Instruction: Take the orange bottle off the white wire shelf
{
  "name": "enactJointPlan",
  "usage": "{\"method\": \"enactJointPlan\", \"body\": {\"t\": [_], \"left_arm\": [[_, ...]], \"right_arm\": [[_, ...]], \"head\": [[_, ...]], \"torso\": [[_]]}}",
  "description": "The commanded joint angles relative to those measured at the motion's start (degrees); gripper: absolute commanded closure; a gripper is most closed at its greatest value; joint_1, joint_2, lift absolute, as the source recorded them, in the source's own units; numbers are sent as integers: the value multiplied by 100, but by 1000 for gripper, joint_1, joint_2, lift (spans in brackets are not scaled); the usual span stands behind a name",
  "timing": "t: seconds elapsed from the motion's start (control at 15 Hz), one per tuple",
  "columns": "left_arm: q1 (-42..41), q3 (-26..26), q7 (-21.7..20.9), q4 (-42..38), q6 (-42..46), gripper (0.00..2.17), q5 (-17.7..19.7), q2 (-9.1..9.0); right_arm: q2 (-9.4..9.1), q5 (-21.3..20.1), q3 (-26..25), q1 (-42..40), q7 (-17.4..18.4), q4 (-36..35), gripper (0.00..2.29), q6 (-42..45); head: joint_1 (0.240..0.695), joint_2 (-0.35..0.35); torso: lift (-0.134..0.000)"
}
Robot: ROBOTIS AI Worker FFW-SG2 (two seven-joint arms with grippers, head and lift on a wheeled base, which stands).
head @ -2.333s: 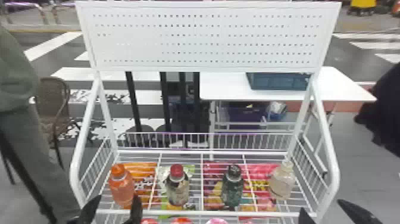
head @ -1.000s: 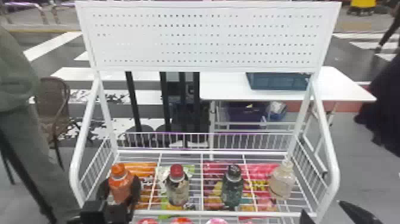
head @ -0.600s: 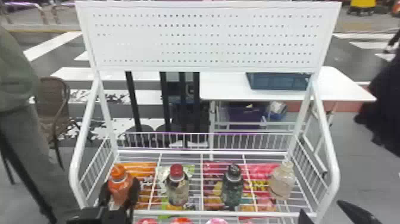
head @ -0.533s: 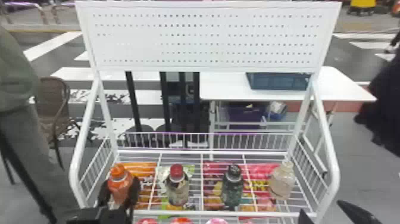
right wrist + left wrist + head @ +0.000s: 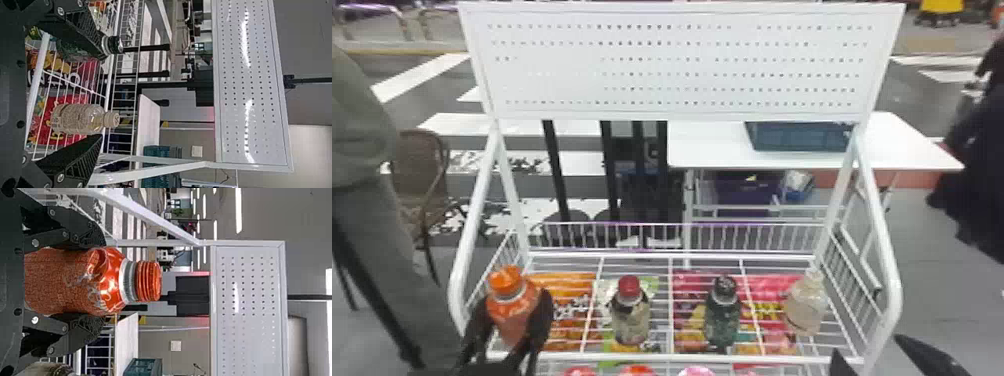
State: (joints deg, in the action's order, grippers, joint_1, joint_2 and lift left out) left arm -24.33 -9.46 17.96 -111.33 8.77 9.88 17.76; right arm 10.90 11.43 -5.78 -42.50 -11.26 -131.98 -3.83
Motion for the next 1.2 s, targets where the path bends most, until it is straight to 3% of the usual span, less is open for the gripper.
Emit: {"method": "enactJointPlan", "body": {"t": [0.0,0.4,0.53,1.13], "left_arm": [[-652,366,-135,-785,-82,637,-30,-19],[-1583,639,-311,-1690,-434,637,-373,-45],[-1645,621,-346,-1743,-645,637,-513,-54],[-1601,542,-302,-1778,-469,630,-522,-124]], "right_arm": [[0,0,-3,5,1,6,144,0],[0,-9,-38,-13,-8,-29,144,0],[9,-9,-55,-48,-8,-55,144,0],[9,-9,-55,-171,-8,-178,144,0]], "head": [[499,0],[499,0],[499,0],[499,0]], "torso": [[0],[0],[0],[0]]}}
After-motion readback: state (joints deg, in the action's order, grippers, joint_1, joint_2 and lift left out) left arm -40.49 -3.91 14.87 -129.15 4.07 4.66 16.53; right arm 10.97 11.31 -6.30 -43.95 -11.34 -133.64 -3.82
